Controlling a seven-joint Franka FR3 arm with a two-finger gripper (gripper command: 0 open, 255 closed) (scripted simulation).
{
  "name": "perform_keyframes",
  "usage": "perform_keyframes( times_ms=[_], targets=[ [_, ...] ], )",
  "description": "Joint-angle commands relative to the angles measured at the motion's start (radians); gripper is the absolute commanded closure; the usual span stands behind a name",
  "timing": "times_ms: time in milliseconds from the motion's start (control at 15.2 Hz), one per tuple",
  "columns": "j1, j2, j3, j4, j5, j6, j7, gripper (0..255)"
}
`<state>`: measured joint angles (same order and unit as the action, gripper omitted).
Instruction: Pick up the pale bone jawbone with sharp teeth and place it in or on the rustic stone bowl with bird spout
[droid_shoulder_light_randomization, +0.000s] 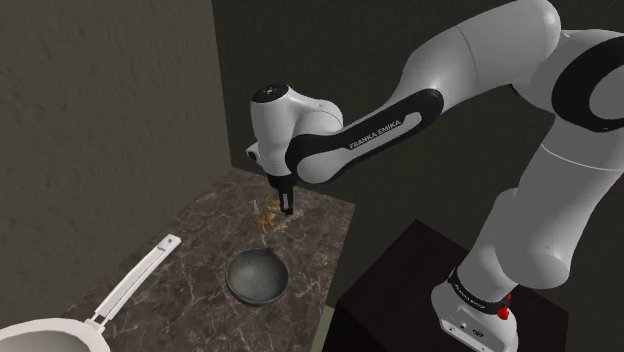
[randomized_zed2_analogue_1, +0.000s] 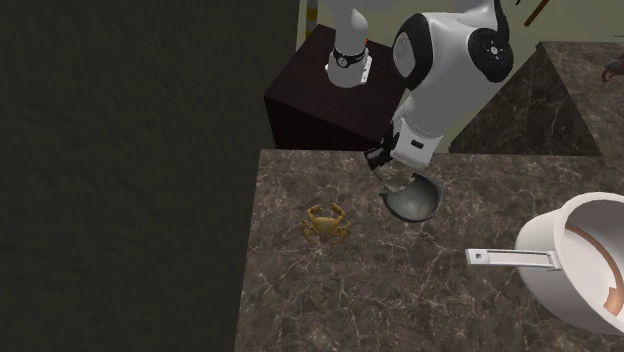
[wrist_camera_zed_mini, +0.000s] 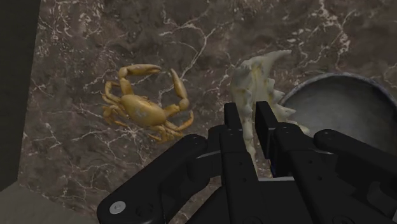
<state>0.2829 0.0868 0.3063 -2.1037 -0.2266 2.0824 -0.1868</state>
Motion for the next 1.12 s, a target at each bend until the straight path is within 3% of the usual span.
perform_keyframes(
  times_ms=[0, 396, 1056],
  targets=[
    [0.028, 0.005, 0.023, 0.000, 0.002, -0.005, 0.051, 255],
    [0.122, 0.069, 0.095, 0.085, -0.005, -0.059, 0.212, 255],
    [0.130, 0.144, 0.083, 0.035, -0.053, 0.055, 0.257, 255]
  ],
)
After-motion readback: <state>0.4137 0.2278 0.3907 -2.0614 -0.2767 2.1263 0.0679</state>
